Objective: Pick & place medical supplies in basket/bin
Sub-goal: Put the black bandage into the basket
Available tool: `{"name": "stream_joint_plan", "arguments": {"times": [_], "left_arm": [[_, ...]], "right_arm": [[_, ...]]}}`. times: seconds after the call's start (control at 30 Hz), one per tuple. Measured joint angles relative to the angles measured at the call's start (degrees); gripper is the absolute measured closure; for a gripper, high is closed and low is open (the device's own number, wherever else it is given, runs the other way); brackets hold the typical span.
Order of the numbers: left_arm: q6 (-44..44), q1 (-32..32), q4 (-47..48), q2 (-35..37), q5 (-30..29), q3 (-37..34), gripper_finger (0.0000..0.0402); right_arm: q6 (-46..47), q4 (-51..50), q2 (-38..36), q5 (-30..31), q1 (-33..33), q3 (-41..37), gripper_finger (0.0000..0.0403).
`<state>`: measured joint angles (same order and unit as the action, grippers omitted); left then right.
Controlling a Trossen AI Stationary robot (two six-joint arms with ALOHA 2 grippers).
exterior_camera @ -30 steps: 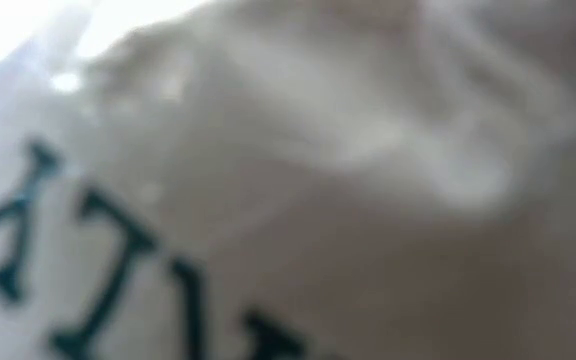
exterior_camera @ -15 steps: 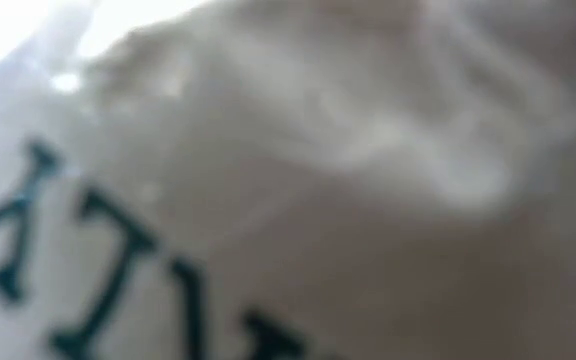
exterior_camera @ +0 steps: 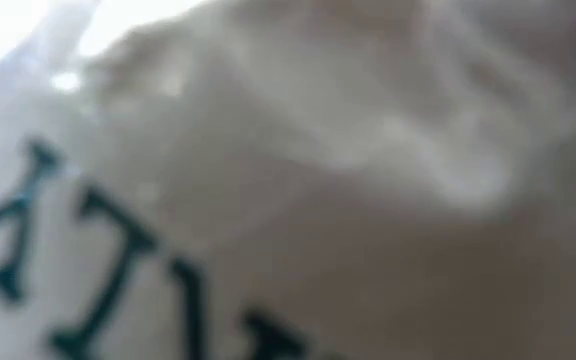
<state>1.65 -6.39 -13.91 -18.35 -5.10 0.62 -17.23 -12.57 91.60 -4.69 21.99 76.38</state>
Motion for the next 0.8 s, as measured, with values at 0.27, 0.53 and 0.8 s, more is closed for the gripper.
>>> {"name": "stream_joint_plan", "arguments": {"times": [0.27,0.53,0.8], "left_arm": [[0.0,0.0,-0.2,0.0,0.0,0.0,0.038],[-0.3,0.0,-0.1,0.0,0.0,0.0,0.038],[-0.3,0.0,-0.1,0.0,0.0,0.0,0.038]], "right_arm": [[-4.5,-0.2,8.0,0.1,0.2,0.0,0.0278],[-6.4,-3.9,15.1,0.0,0.4,0.0,0.0278],[-7.9,-8.3,20.6,-0.2,0.4,-0.1,0.0278]]}}
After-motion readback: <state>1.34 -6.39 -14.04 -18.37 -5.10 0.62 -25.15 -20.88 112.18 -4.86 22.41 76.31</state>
